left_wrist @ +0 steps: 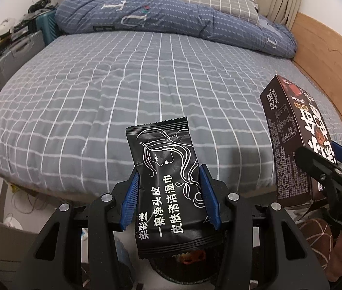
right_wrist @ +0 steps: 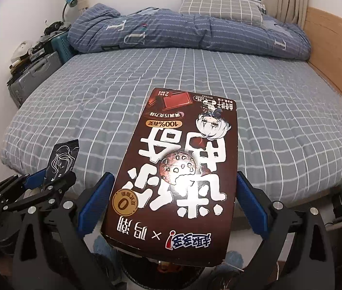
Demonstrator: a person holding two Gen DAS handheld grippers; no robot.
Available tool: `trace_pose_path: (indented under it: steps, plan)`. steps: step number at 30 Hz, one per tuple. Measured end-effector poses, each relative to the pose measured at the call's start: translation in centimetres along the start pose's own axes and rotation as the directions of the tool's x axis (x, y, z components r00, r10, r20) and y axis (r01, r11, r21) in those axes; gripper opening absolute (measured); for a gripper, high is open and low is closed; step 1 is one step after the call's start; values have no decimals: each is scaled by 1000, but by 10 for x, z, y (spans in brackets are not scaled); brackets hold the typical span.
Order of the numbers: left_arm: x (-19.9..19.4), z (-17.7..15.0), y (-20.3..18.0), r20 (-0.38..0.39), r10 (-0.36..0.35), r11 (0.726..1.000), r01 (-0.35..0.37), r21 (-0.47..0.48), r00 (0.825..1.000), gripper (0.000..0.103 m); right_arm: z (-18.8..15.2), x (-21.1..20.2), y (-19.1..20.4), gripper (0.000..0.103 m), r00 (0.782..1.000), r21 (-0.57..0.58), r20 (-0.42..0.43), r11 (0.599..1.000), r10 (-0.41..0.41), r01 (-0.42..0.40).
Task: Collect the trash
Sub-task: 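Carry the black packet and brown box over the black trash bin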
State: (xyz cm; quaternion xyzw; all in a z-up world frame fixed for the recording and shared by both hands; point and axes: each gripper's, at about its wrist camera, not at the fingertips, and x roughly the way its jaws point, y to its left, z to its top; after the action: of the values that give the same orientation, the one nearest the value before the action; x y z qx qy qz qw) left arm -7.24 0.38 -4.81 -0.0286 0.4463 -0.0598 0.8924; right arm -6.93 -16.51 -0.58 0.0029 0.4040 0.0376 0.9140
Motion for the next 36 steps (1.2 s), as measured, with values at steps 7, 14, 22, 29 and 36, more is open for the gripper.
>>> trace_pose_path:
  steps: [7, 14, 22, 29, 36]
  plan:
    - [-3, -29, -4, -34, 12, 1000, -11, 8, 999, 47, -31, 0, 2, 93, 999, -18, -47, 1000, -4, 3]
    - [-2, -60, -2, -69, 14, 1000, -14, -4, 998, 47, -64, 4, 4, 93, 996, -42, -92, 999, -8, 4]
    - [7, -94, -2, -128, -6, 1000, 6, -5, 992, 47, -110, 22, 5, 93, 984, -37, -178, 999, 15, -22]
    - [44, -124, 11, -212, -1, 1000, -3, -21, 977, 47, -151, 66, 4, 93, 956, -39, -294, 999, 17, -30]
    - [77, -137, 22, -277, -11, 999, 0, -39, 961, 47, -170, 108, 8, 93, 922, -49, -387, 998, 20, -42]
